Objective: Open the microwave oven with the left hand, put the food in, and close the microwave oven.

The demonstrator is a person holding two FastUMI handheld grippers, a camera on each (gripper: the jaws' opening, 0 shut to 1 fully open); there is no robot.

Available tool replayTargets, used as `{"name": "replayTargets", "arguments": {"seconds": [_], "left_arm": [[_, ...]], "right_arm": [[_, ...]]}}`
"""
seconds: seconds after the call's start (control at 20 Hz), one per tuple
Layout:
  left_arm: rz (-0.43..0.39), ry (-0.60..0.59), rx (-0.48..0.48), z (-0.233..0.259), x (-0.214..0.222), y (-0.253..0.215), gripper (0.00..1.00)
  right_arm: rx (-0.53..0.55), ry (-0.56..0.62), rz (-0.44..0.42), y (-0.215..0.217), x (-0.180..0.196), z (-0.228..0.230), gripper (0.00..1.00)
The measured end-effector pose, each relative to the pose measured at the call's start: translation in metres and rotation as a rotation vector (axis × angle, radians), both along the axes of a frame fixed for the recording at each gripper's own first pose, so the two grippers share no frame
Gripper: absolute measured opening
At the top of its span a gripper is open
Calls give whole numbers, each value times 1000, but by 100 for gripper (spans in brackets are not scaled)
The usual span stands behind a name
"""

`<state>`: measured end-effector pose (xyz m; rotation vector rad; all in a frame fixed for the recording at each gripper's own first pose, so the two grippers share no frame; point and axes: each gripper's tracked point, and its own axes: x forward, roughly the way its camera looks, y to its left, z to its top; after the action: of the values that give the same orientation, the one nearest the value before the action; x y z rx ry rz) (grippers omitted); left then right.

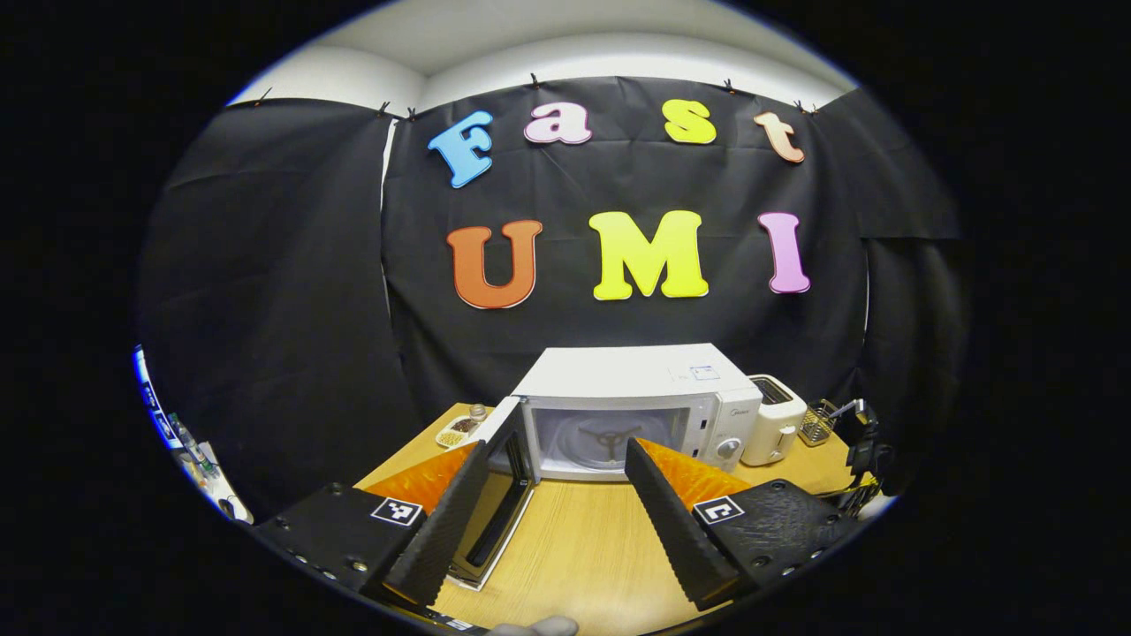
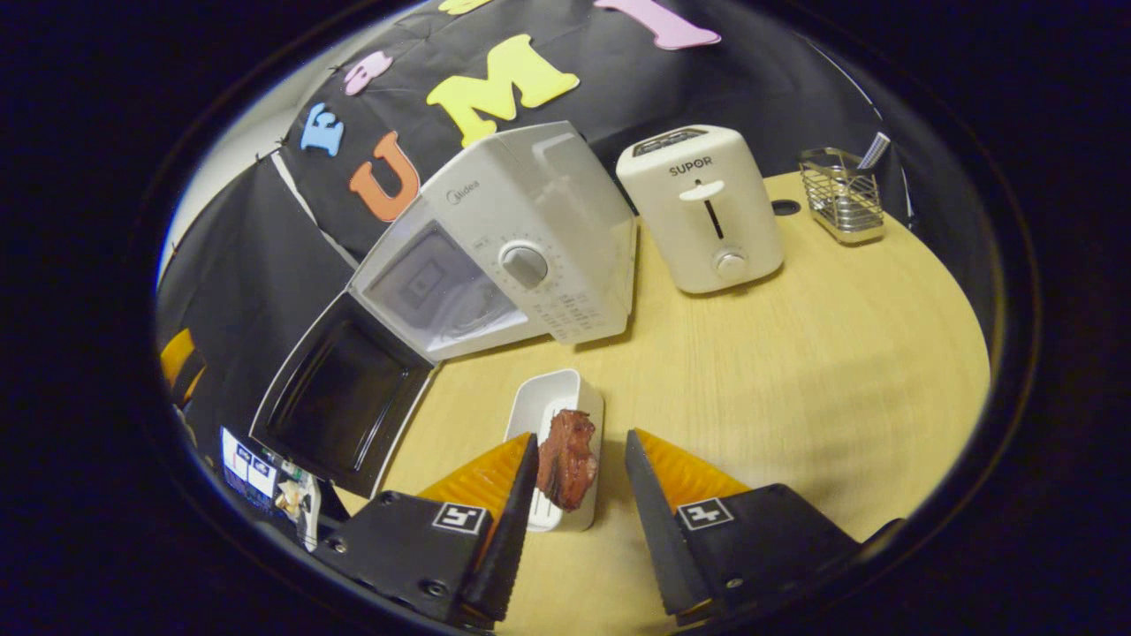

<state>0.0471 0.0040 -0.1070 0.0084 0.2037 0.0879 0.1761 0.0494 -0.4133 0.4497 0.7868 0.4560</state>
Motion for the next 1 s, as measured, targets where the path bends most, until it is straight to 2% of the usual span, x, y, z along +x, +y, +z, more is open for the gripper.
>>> {"name": "replayTargets", "arguments": {"seconds": [0.05,0.1,0.15,0.2,0.25,0.3,0.5,0.6,0.65,0.7,0.75,0.85,0.9,0.95,1.0], "left_arm": [[0,-5,10,2,4,-2,95],[-3,-7,16,3,7,-6,95],[-8,-9,16,5,9,-8,95],[-17,-12,13,5,12,-10,95],[-27,-12,13,5,14,-12,95],[-39,-14,16,6,17,-13,95],[-84,-10,22,0,25,-6,95],[-98,-8,14,-2,27,2,95],[-106,-10,5,-2,28,6,89],[-112,-11,-1,-2,28,9,89],[-117,-12,-5,-3,30,15,95],[-127,-14,-13,-5,31,22,95],[-135,-13,-27,-5,31,25,89],[-145,-12,-40,-5,31,25,89],[-153,-17,-42,-5,33,27,95]], "right_arm": [[7,9,6,2,0,-3,57],[18,18,17,4,1,-4,39],[36,29,29,8,-2,-3,40],[42,45,43,11,-3,-5,22],[48,55,46,11,-2,-5,26],[62,63,44,13,-2,-4,25],[67,90,29,15,-8,6,15],[32,59,18,12,-8,18,14],[21,43,7,11,-7,27,14],[21,24,-5,13,-7,37,14],[31,9,-19,16,-4,49,14],[70,-30,-46,30,2,77,14],[93,-50,-62,38,8,89,14],[115,-67,-74,49,13,100,14],[138,-85,-90,60,20,110,14]]}}
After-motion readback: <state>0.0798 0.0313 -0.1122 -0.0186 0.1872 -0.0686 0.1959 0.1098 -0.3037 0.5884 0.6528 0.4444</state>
